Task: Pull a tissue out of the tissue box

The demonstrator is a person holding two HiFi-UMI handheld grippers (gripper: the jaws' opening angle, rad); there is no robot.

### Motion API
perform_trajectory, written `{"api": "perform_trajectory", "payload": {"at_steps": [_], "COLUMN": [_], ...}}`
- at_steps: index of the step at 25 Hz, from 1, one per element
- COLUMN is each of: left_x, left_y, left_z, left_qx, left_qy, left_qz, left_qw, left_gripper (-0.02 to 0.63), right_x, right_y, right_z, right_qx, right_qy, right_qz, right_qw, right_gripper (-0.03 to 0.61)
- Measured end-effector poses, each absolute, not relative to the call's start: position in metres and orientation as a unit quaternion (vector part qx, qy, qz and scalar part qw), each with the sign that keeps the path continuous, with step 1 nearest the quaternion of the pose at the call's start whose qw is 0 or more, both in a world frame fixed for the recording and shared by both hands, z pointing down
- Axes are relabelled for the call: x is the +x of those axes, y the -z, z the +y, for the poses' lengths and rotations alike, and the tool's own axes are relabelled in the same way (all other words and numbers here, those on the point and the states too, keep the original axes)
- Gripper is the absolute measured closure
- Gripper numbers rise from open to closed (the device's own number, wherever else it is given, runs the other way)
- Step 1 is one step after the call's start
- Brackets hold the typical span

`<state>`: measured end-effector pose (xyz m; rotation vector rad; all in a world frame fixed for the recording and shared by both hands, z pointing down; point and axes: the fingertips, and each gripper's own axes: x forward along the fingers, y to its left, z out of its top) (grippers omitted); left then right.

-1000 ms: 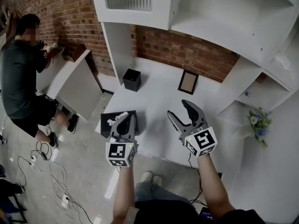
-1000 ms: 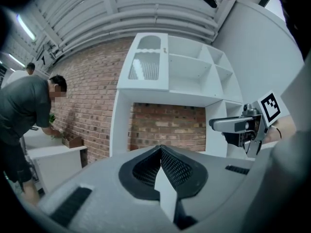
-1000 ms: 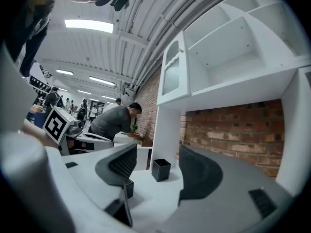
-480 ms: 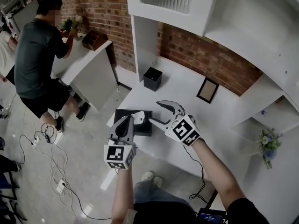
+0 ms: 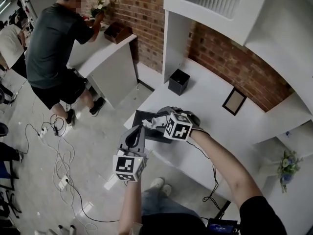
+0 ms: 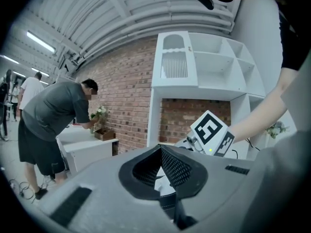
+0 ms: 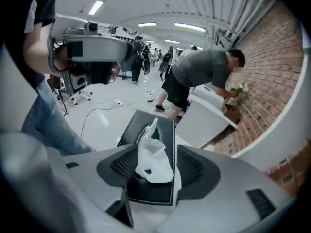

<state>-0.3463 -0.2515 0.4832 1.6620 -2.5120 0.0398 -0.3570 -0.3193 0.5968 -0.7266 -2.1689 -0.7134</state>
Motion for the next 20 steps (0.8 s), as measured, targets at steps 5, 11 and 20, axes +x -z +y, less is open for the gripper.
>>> {"api": "perform_trajectory", "payload": {"at_steps": [5,11,20], "left_x": [-0.355,-0.362,-0.36], "left_y": [-0.488,-0.484,-0.484], "left_z": [-0.239,-0.23,-0.226], "left_qx": [0.543,0.534,0.538], "left_qy": [-0.014,-0.015,-0.013], "left_qz": [-0.837,-0.843,-0.84], "left_qw": [0.072,0.066,0.067], "left_gripper": [0.604,0.604,0.604], "right_x": [-0.37,-0.37,-0.361], "right_y": [-0.62,-0.633,-0.635], "right_z": [-0.326,-0.318,-0.311], "right_qx": [-0.282,-0.289,-0.291], "right_qy": [0.255,0.269,0.307], "right_qz": [-0.827,-0.809,-0.794], "right_qw": [0.414,0.435,0.437], "right_gripper": [0.342,0.392,0.571]}}
